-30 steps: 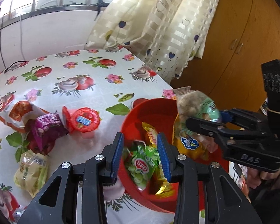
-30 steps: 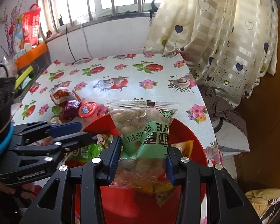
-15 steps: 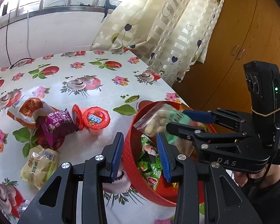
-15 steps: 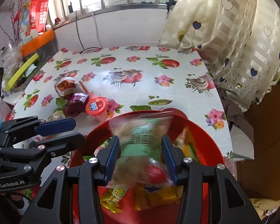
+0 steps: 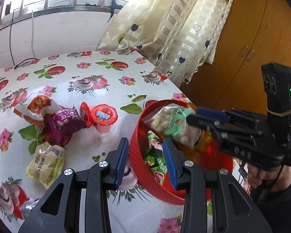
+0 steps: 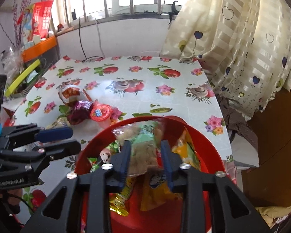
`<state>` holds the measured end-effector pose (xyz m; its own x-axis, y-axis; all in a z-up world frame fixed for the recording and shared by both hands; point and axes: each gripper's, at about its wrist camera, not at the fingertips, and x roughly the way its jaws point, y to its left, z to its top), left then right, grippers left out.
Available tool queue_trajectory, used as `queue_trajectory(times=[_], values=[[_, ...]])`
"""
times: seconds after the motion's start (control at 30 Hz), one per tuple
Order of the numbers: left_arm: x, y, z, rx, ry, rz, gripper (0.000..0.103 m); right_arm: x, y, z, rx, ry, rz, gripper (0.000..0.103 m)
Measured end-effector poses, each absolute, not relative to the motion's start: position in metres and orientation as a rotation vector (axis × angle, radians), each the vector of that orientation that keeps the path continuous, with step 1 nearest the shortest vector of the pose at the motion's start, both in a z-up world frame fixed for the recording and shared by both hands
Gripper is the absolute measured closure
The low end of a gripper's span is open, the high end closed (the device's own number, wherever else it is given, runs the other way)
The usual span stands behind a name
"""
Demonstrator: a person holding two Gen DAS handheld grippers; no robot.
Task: Organize snacks
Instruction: 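Open the right tool to release the clear peanut bag into the basket, then move the left tool to the pale yellow bread bag while the right approaches the white-orange chip bag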
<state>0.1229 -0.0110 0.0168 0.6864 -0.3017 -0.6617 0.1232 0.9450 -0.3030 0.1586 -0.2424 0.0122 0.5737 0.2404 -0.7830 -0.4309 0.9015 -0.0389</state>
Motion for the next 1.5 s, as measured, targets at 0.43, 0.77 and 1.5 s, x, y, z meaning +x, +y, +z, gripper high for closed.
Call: queue_trajectory(times=[0.43, 0.77, 1.5], values=[[0.111, -0.004, 0.019, -0.236, 0.779, -0.205, 0.065, 0.152, -0.251, 0.025, -0.176, 0.875, 0.378, 0.085], [0.093, -0.006, 0.024, -0.214, 0.779, -0.186, 0.065, 0.118, -0.239, 0.035, -0.189, 0.869, 0.414, 0.069], [0.056, 0.031, 0.013, -0.255, 0.799, -0.119, 0.062, 0.087, -0.202, 0.029, -0.223, 0.888, 0.538, 0.054]])
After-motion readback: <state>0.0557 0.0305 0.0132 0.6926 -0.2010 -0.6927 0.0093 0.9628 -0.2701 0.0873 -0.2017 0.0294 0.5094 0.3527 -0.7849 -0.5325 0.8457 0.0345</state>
